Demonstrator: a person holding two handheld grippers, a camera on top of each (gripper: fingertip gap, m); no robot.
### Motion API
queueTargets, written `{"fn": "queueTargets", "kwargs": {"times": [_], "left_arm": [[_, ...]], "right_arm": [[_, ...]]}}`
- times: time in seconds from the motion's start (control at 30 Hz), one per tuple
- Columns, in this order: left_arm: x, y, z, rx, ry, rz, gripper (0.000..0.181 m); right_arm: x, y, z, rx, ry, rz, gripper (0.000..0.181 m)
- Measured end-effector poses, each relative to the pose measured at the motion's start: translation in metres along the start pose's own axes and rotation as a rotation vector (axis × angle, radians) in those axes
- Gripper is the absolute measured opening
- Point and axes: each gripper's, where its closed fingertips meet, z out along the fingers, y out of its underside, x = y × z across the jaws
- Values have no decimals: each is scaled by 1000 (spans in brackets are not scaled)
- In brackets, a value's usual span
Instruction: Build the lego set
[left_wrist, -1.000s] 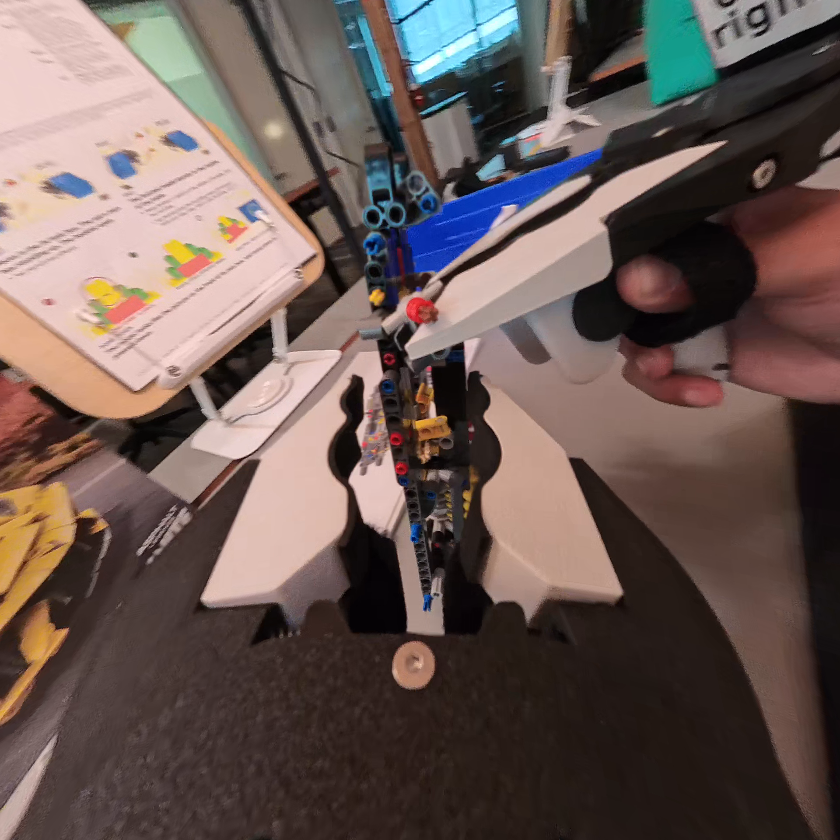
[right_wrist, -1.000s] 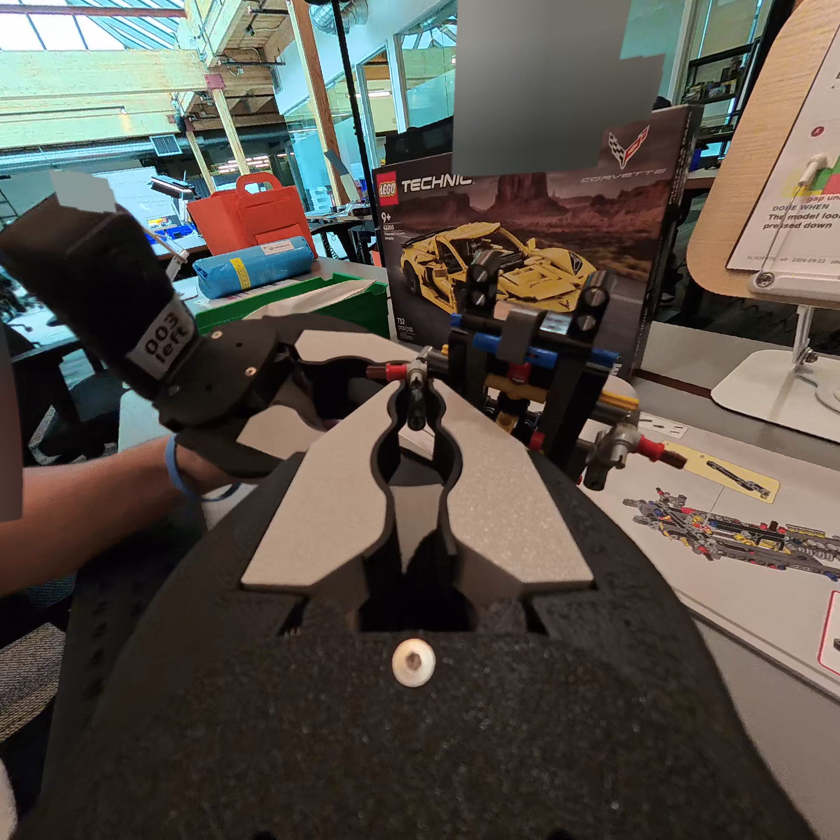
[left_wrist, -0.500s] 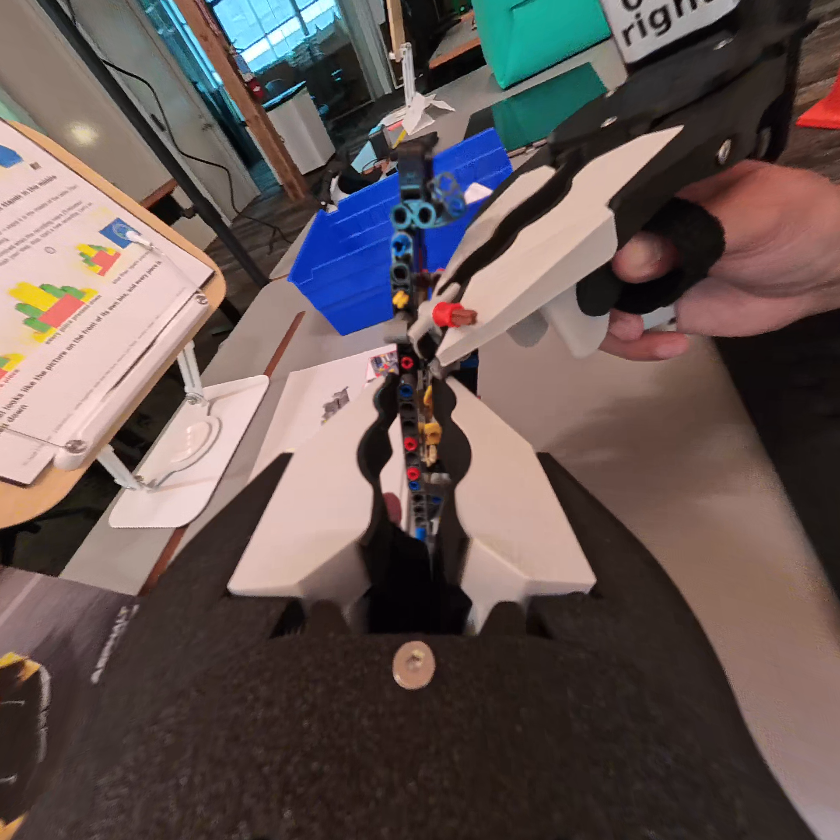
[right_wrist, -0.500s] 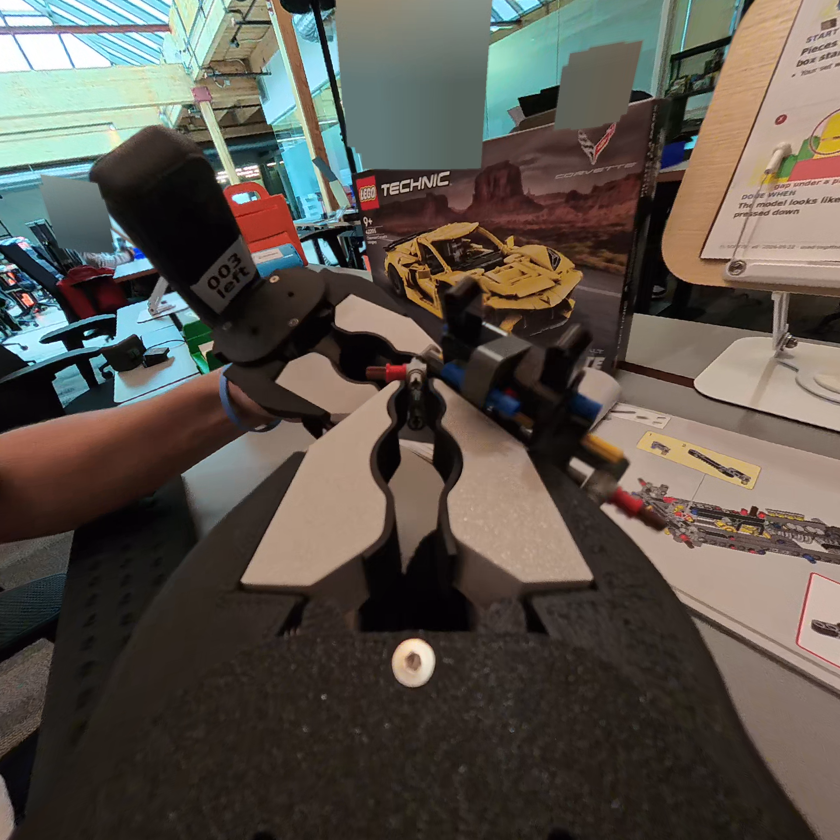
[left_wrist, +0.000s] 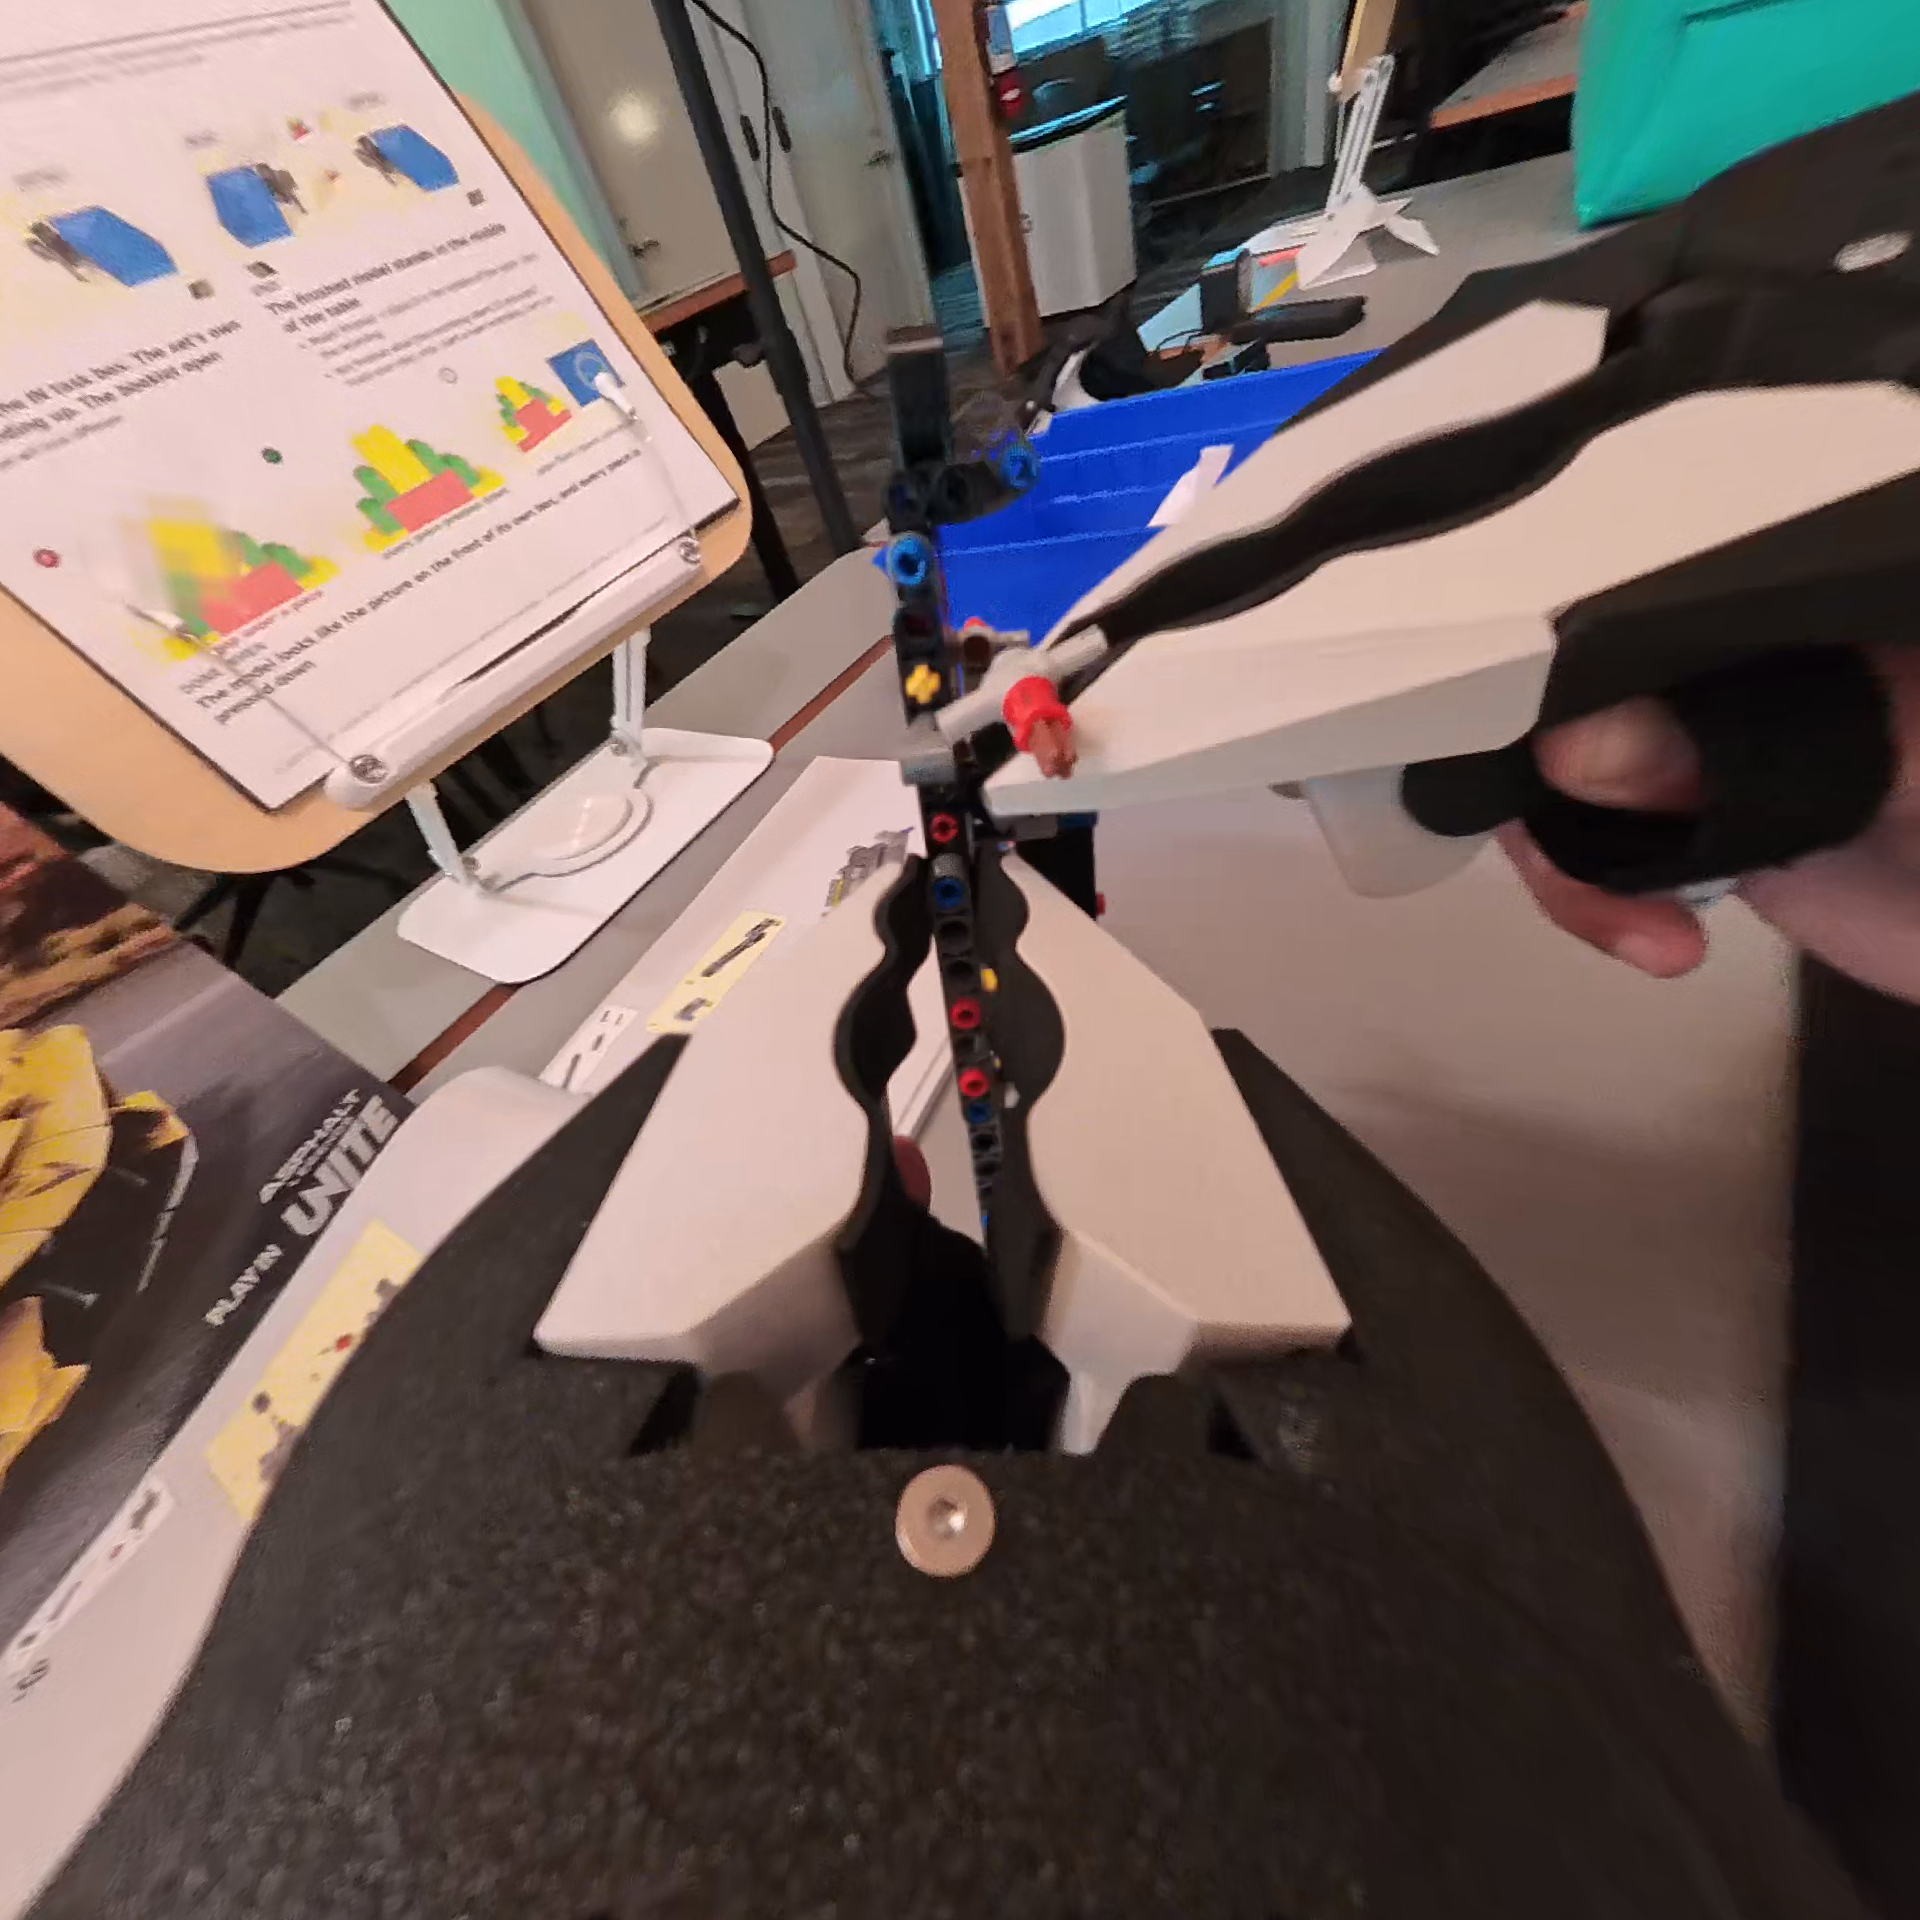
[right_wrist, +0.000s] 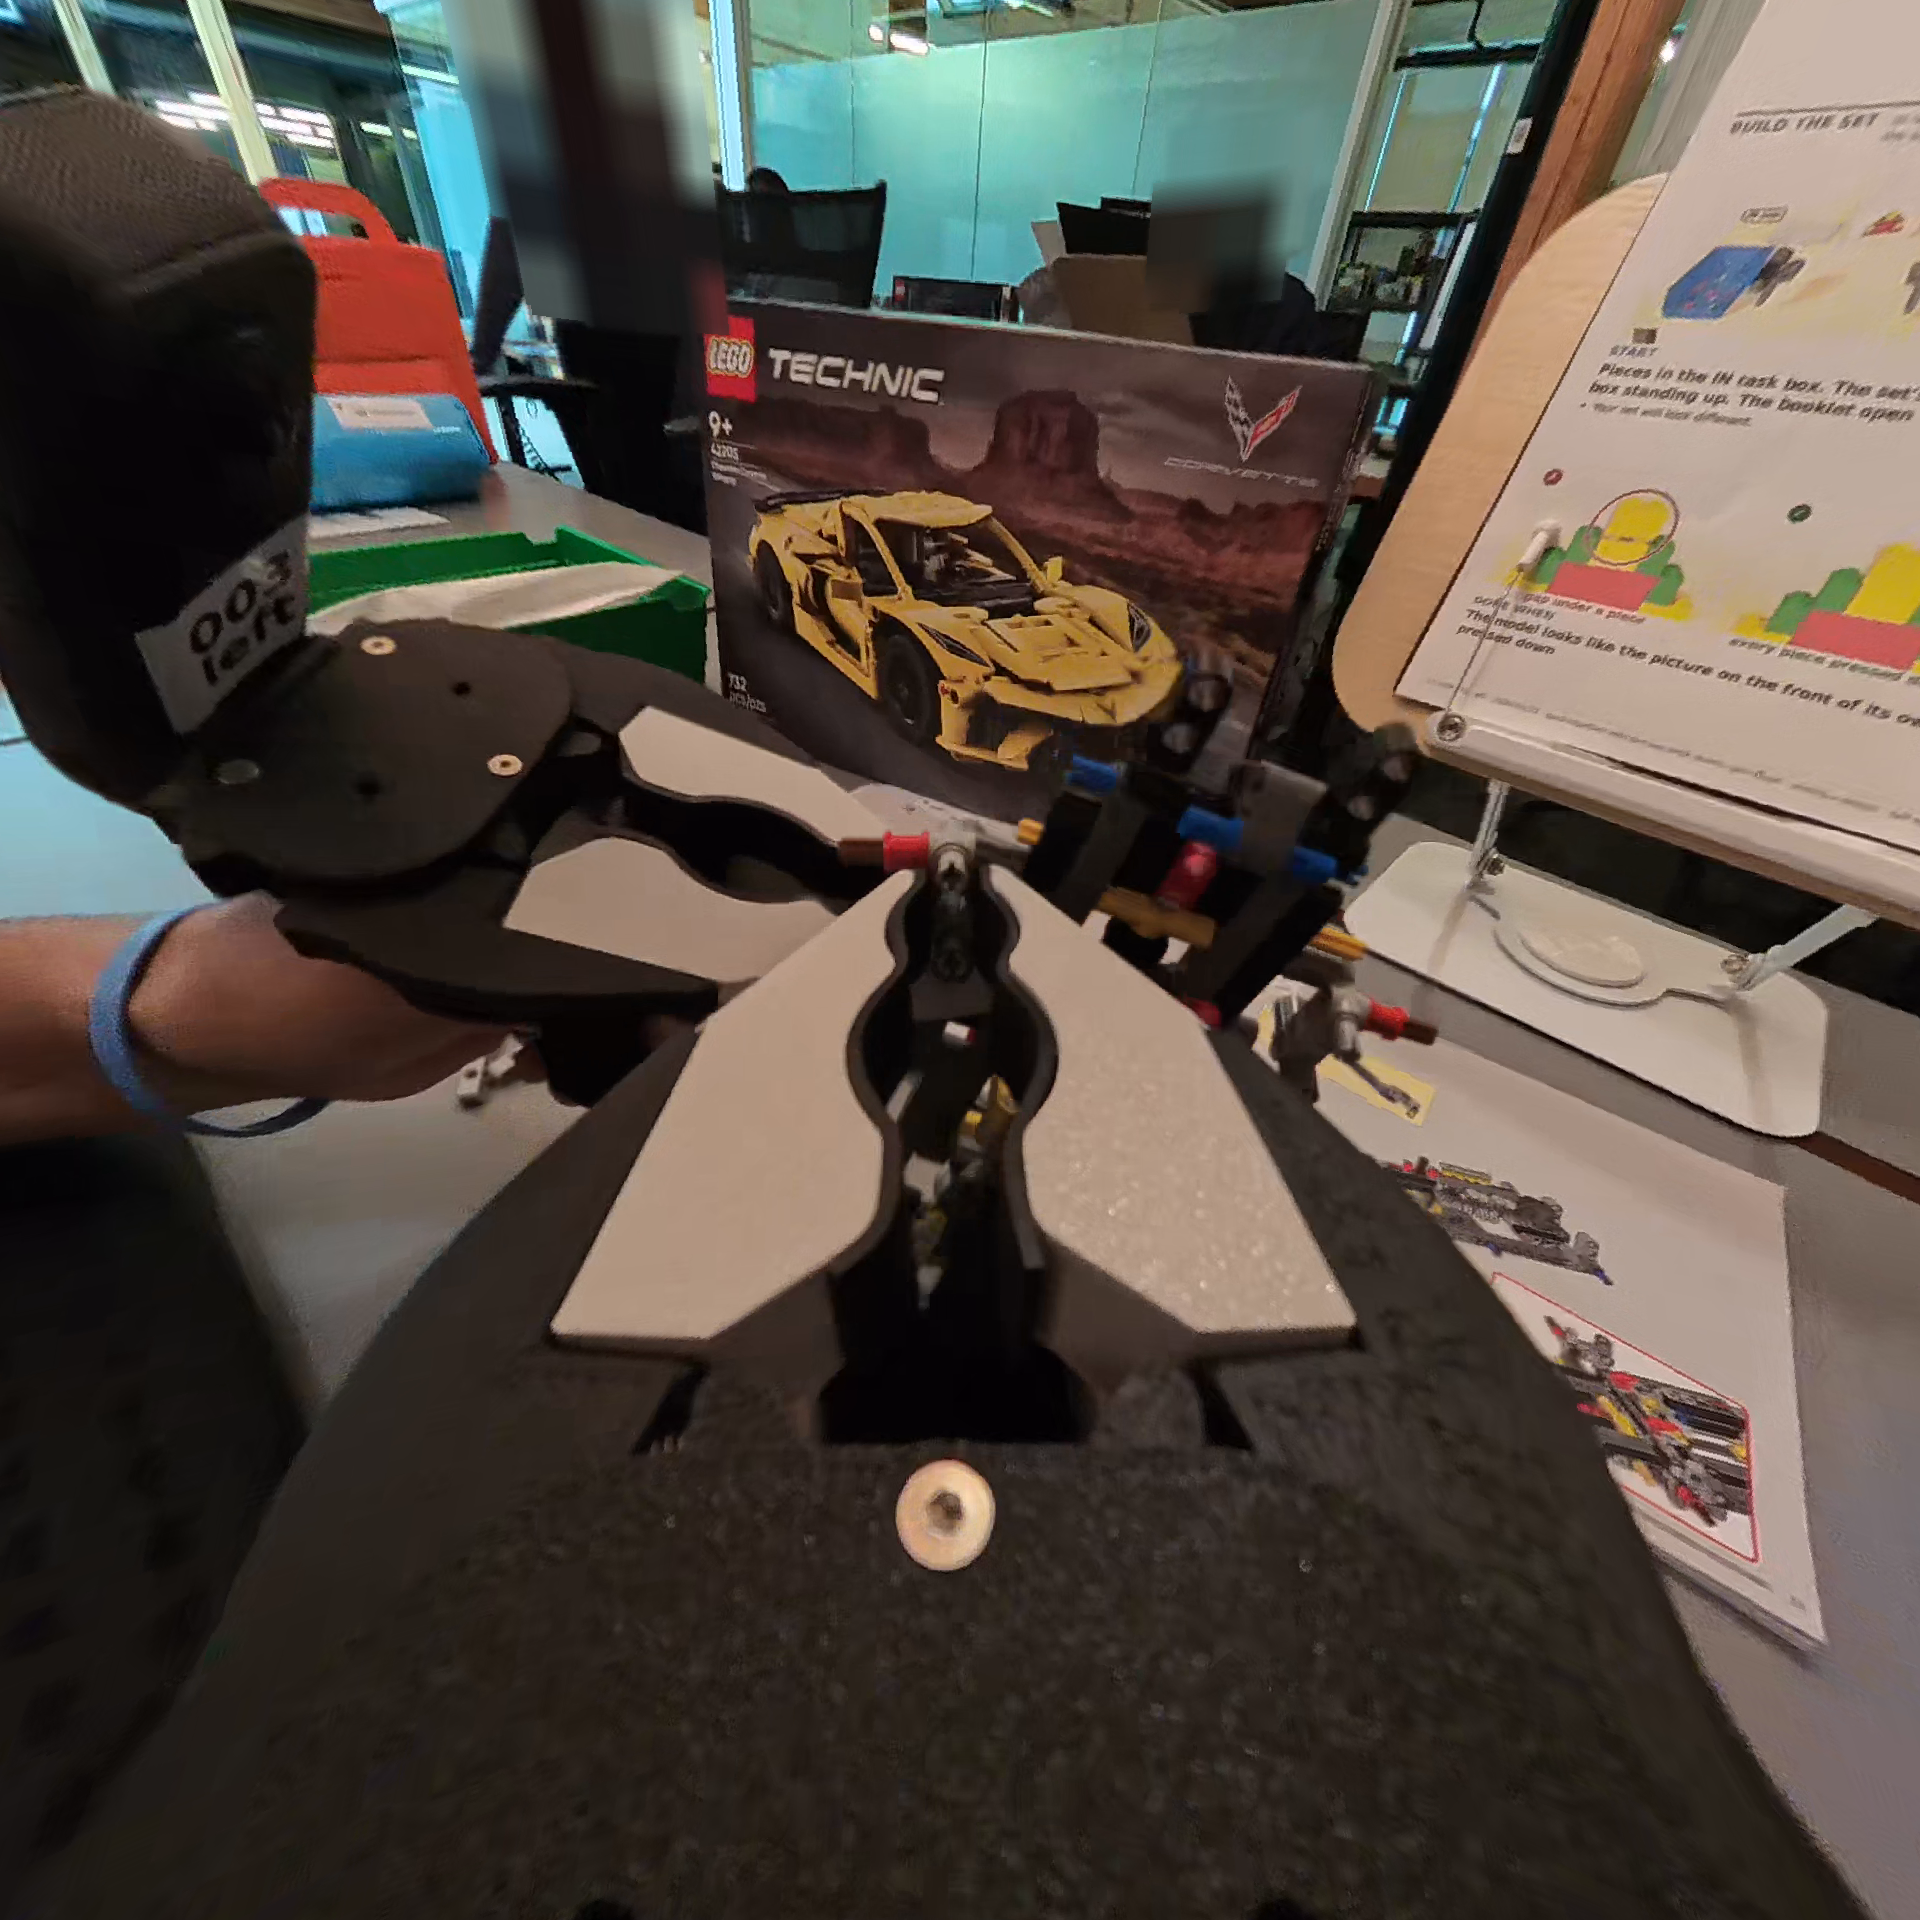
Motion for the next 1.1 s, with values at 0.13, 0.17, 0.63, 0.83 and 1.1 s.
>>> {"fn": "queueTargets", "kwargs": {"times": [0.13, 0.17, 0.63, 0.83, 1.1], "left_arm": [[-2, 2, -3, 26, -10, -41, 7], [-3, 2, -4, 31, -16, -51, 7], [-14, 5, -5, 113, -50, -124, 7], [-17, 6, -7, 136, -148, -18, 7], [-10, 10, -4, 111, -191, 88, 10]], "right_arm": [[-6, 4, 6, -60, 22, -4, 5], [-7, 4, 7, -69, 26, 0, 6], [-4, 6, 19, -48, 21, 52, 5], [-7, 5, 22, -10, 13, 136, 5], [-8, 12, 24, -16, -33, 222, 5]]}}
